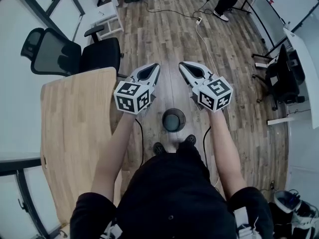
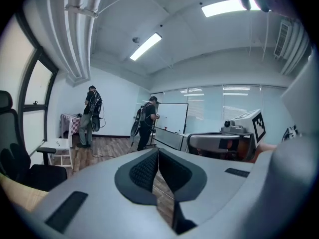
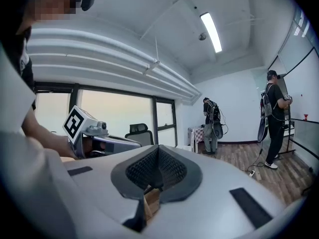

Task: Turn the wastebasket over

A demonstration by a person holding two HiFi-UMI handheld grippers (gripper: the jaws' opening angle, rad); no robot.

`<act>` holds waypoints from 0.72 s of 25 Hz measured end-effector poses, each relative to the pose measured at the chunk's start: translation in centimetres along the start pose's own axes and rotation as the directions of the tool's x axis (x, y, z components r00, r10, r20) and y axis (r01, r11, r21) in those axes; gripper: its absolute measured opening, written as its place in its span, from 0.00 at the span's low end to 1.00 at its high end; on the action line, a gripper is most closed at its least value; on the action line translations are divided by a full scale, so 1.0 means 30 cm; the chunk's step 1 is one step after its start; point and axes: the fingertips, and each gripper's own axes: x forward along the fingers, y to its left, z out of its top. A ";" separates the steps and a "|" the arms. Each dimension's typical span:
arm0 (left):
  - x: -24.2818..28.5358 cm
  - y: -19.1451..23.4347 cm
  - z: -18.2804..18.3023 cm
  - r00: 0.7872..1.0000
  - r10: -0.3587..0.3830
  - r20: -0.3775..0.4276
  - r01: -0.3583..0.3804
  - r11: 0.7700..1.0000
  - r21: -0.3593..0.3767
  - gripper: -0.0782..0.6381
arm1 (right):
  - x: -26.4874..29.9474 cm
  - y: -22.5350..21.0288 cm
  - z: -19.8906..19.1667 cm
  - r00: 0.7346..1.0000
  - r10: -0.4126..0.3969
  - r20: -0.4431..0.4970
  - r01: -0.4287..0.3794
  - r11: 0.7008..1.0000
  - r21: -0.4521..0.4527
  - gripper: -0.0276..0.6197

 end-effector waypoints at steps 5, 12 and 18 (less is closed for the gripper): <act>-0.007 -0.017 -0.002 1.000 -0.006 0.004 0.006 1.000 -0.015 0.14 | -0.023 0.011 -0.001 1.000 -0.004 0.002 0.004 1.000 -0.005 0.09; -0.035 -0.040 -0.008 1.000 -0.006 0.004 0.006 1.000 -0.009 0.14 | -0.035 0.045 -0.015 1.000 -0.002 -0.003 0.002 1.000 -0.005 0.09; -0.068 -0.041 -0.015 1.000 -0.003 0.006 0.003 1.000 -0.011 0.14 | -0.032 0.083 -0.020 1.000 0.009 -0.004 -0.009 1.000 -0.010 0.09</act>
